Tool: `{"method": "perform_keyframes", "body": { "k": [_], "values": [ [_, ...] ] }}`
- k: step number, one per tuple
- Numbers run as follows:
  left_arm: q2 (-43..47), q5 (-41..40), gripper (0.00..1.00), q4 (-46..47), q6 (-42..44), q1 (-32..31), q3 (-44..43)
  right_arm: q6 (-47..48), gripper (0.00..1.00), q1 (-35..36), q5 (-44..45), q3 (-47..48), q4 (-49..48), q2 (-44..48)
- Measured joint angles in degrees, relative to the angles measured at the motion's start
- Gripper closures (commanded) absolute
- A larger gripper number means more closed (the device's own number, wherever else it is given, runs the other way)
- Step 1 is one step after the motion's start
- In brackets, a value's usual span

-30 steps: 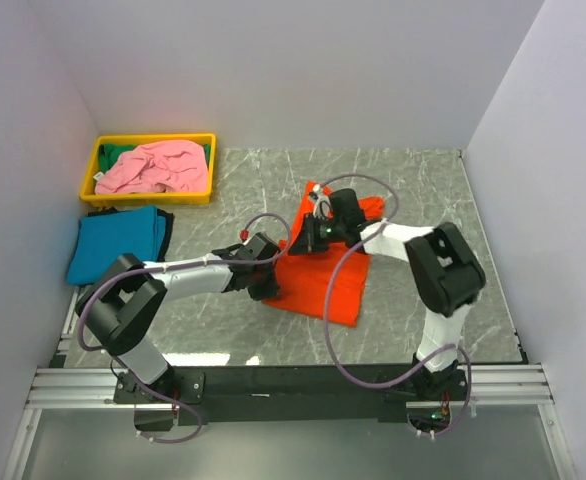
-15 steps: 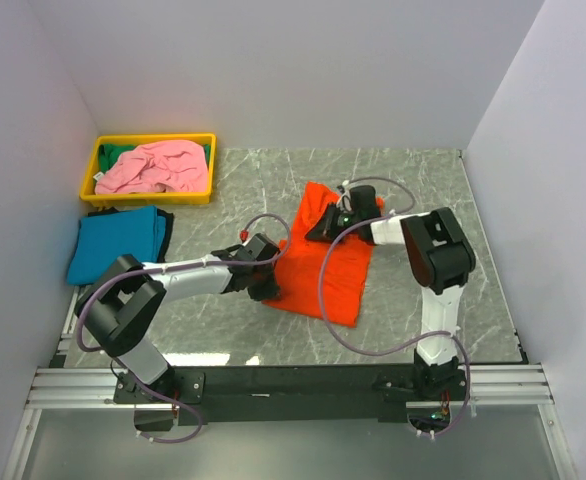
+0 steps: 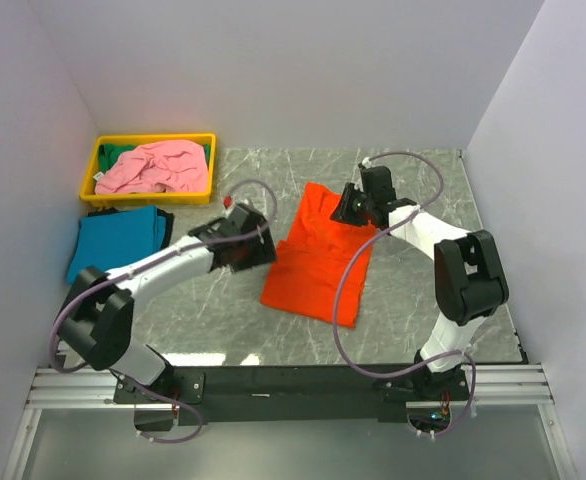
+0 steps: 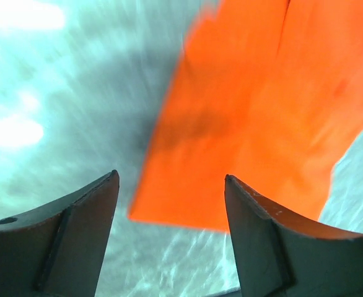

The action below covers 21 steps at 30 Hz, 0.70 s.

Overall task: Fold and stack the t-shirts
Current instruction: Fold the tshirt

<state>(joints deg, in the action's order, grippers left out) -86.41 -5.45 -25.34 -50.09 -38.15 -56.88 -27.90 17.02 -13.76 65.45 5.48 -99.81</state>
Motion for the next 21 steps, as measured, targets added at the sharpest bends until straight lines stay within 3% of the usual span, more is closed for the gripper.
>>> {"method": "perform_keyframes", "body": {
  "k": [4,10,21],
  "values": [
    [3.76,-2.75,0.2,-1.9,4.7,7.17,-3.91,0.83,0.68,0.0,4.55,1.99,5.14,-4.09],
    [11.8,-8.09,0.02,-3.06,9.94,14.36,-3.04,2.25,0.68,0.28,6.36,7.98,9.46,-12.26],
    [20.68,-7.1,0.01,-3.58,10.56,16.22,8.39,8.87,0.68,4.0,4.44,34.14,18.64,-28.89]
  ]
}}
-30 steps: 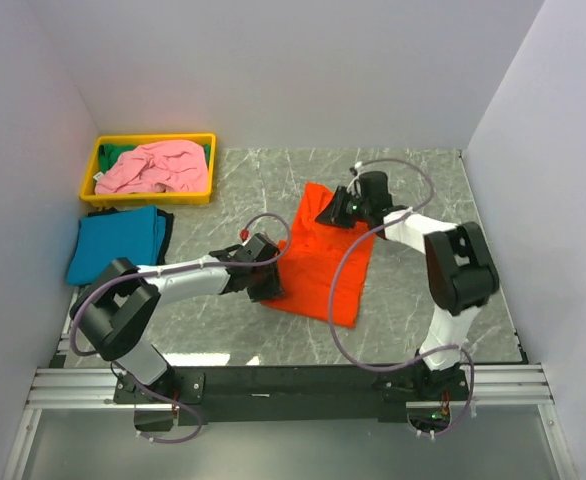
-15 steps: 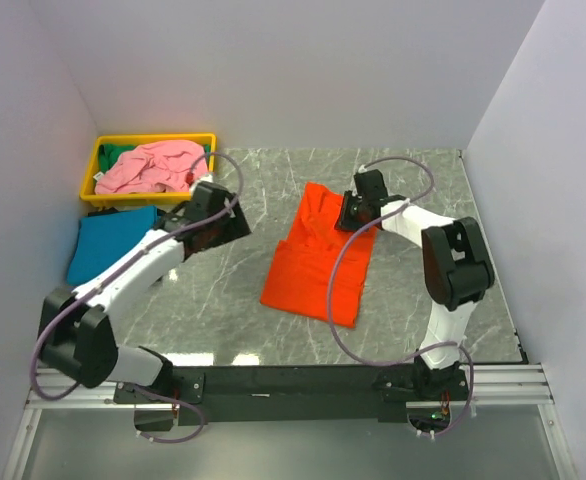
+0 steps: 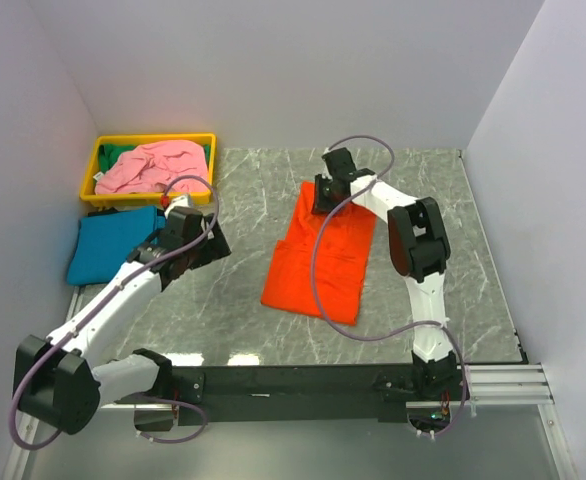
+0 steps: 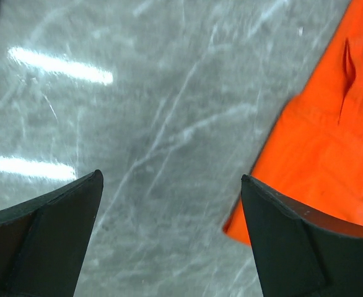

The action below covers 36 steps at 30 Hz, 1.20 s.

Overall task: Fold and stack the t-shirts
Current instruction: Fold the tshirt

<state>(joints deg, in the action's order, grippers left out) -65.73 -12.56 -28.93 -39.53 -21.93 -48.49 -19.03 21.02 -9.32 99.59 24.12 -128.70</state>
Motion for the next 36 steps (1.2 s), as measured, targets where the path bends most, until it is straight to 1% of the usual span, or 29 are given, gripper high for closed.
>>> {"method": "perform_keyframes", "body": {
  "k": [2,4,6,8,10,12,14,15,18,21,25,29,32,36],
  "values": [
    [2.21,2.23,0.01,0.17,-0.31,0.0,2.38,0.74,0.67,0.57,-0.13,1.27,1.18,-0.04],
    [4.0,3.74,0.01,0.37,-0.68,0.0,4.09,0.85,0.64,0.98,0.04,0.57,1.36,1.44],
    [5.4,4.94,0.01,0.52,-1.09,-0.28,5.62,0.66,0.6,1.36,1.18,-3.58,1.11,5.44],
    [5.88,5.92,0.01,0.37,-1.64,-1.01,6.62,-0.02,0.57,1.42,2.56,-10.75,0.94,12.66],
    [5.51,6.49,0.01,0.09,-1.88,-2.58,7.02,-1.38,0.53,1.62,4.31,-18.4,1.68,21.73],
    [4.72,6.78,0.02,-0.37,-2.14,-5.25,7.02,-3.04,0.5,1.88,6.1,-24.46,1.97,29.88],
    [3.74,6.91,0.02,-0.74,-2.54,-8.41,7.02,-5.49,0.49,2.64,8.35,-31.19,2.19,38.49],
    [3.3,6.99,0.02,-0.85,-2.86,-9.55,7.02,-6.93,0.48,3.54,9.53,-35.5,1.88,43.21],
    [1.81,7.41,0.03,-0.92,-3.87,-12.74,7.02,-10.54,0.48,6.84,11.02,-46.34,2.71,53.09],
    [0.0,7.37,0.03,-0.9,-4.85,-14.6,7.02,-14.71,0.47,11.13,11.69,-56.57,4.81,60.33],
    [-3.26,7.28,0.03,-1.03,-5.22,-16.31,6.69,-20.04,0.47,15.41,12.63,-64.92,8.13,66.47],
    [-6.21,7.26,0.03,-0.87,-5.35,-17.97,5.66,-24.65,0.47,16.63,13.0,-69.72,8.83,71.47],
    [-7.87,7.21,0.03,-0.79,-5.38,-18.58,5.01,-26.4,0.47,16.65,12.92,-70.9,8.48,71.78],
    [-10.03,7.1,0.04,-0.83,-5.4,-19.26,3.87,-27.3,0.48,16.72,12.7,-71.01,6.88,69.53]
  ]
}}
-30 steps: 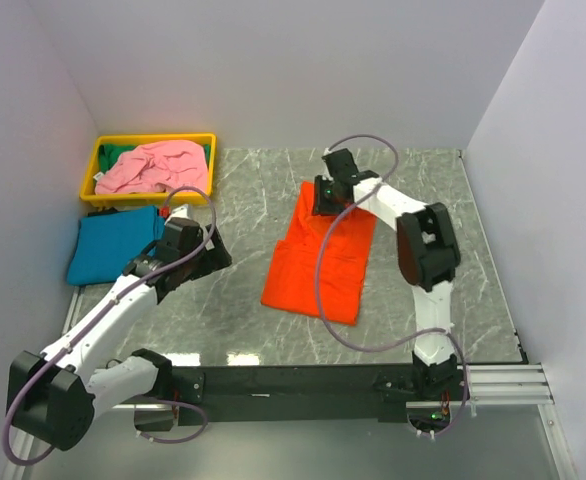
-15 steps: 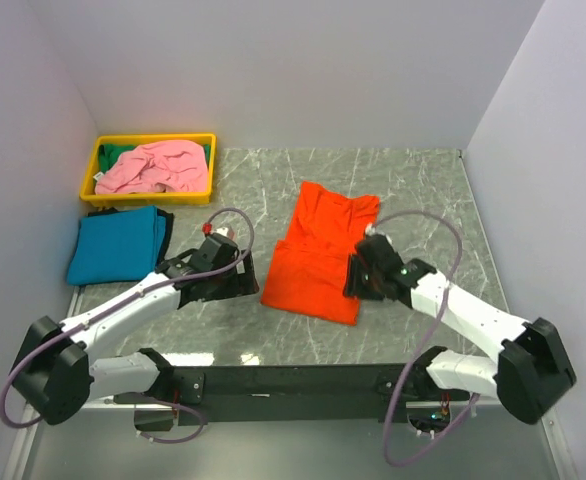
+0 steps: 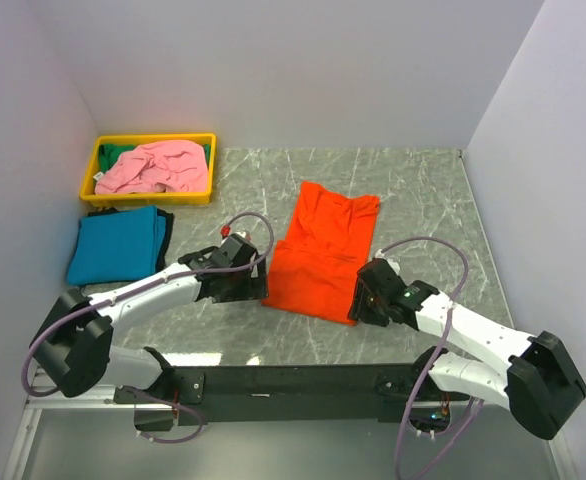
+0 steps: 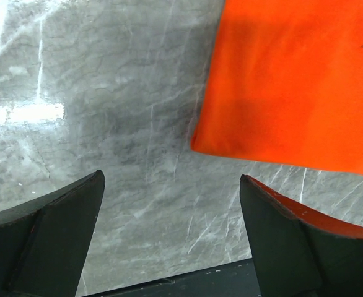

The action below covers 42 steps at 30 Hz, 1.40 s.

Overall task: Fold and stack the t-shirts
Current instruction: Fold the tshirt

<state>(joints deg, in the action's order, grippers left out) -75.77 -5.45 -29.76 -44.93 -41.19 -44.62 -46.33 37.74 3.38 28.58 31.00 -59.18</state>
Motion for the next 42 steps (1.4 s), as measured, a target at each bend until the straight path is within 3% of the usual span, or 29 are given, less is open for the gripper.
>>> {"method": "perform_keyframes", "body": {
  "k": [14,19,22,27,34,42],
  "values": [
    [-2.56,-0.44,0.06,0.0,-0.61,-0.87,-1.4,-0.24,0.59,0.0,-1.11,-1.09,-4.44,-5.27],
    [-4.0,-0.42,0.06,-0.07,-0.83,-1.11,-1.68,0.39,0.67,0.0,-1.4,-1.09,-4.59,-5.62],
    [-5.11,-0.37,0.07,-0.07,-0.83,-1.29,-2.25,0.83,0.75,0.0,-1.68,-1.22,-4.59,-5.64],
    [-7.76,-0.2,0.09,-0.11,-0.81,-1.88,-3.56,1.42,1.0,0.0,-2.75,-1.33,-4.66,-5.9],
    [-11.1,-0.2,0.18,-0.22,-0.83,-3.78,-6.1,1.53,1.0,0.0,-2.99,-1.38,-4.68,-5.88],
    [-15.32,-0.28,0.41,-0.28,-0.85,-5.11,-8.59,2.1,1.0,0.0,-3.21,-1.68,-4.79,-5.35]
  ]
}}
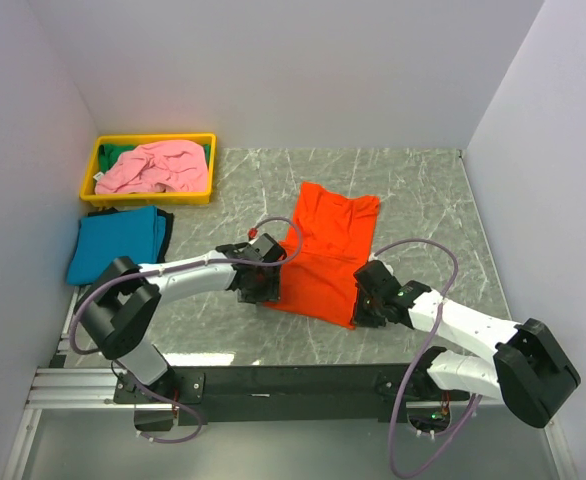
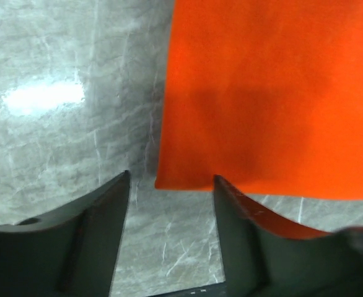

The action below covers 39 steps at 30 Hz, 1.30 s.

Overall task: Fold and stack the t-shirts
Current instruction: Fold the tshirt

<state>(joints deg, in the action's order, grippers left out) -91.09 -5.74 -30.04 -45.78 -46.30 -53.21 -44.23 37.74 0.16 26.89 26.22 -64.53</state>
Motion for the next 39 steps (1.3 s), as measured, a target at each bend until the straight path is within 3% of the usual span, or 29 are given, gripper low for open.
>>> {"method": "perform_keyframes", "body": {
  "k": [8,12,13,15,21,28,30,35,39],
  "values": [
    [-4.2,-0.76,0.62,-1.01,0.04,-1.03,-2.49,0.2,1.0,0.0,-0.31,-0.31,0.04,0.44],
    [-5.95,-1.31,0.83,-1.9,0.02,-1.86,-4.15,0.24,1.0,0.0,-0.9,-0.31,0.2,0.44],
    [-6.19,-1.29,0.93,-1.99,0.0,-2.08,-4.46,0.26,1.0,0.0,-1.11,-0.31,0.26,0.44],
    [-6.21,-1.25,0.99,-1.95,-0.17,-2.49,-4.48,0.31,1.0,0.0,-1.62,-0.31,0.44,0.44],
    [-2.82,-0.94,0.99,-3.28,-2.12,-5.35,-1.09,0.13,1.0,2.16,-4.68,-0.5,3.54,1.79],
    [9.14,2.97,0.99,-14.56,-9.11,-17.03,7.15,-6.58,1.0,19.45,-10.43,-0.61,12.92,7.76],
    [12.66,4.26,0.99,-16.74,-10.58,-18.03,8.04,-8.48,1.0,21.24,-10.99,-0.02,15.5,10.6],
    [15.21,3.28,0.99,-23.34,-10.62,-16.5,1.79,-9.46,1.0,19.93,-7.5,8.48,23.98,13.4],
    [13.97,1.38,0.99,-24.72,-7.32,-11.34,-7.06,-5.57,1.0,13.64,-4.85,15.54,27.26,12.22]
  ]
}}
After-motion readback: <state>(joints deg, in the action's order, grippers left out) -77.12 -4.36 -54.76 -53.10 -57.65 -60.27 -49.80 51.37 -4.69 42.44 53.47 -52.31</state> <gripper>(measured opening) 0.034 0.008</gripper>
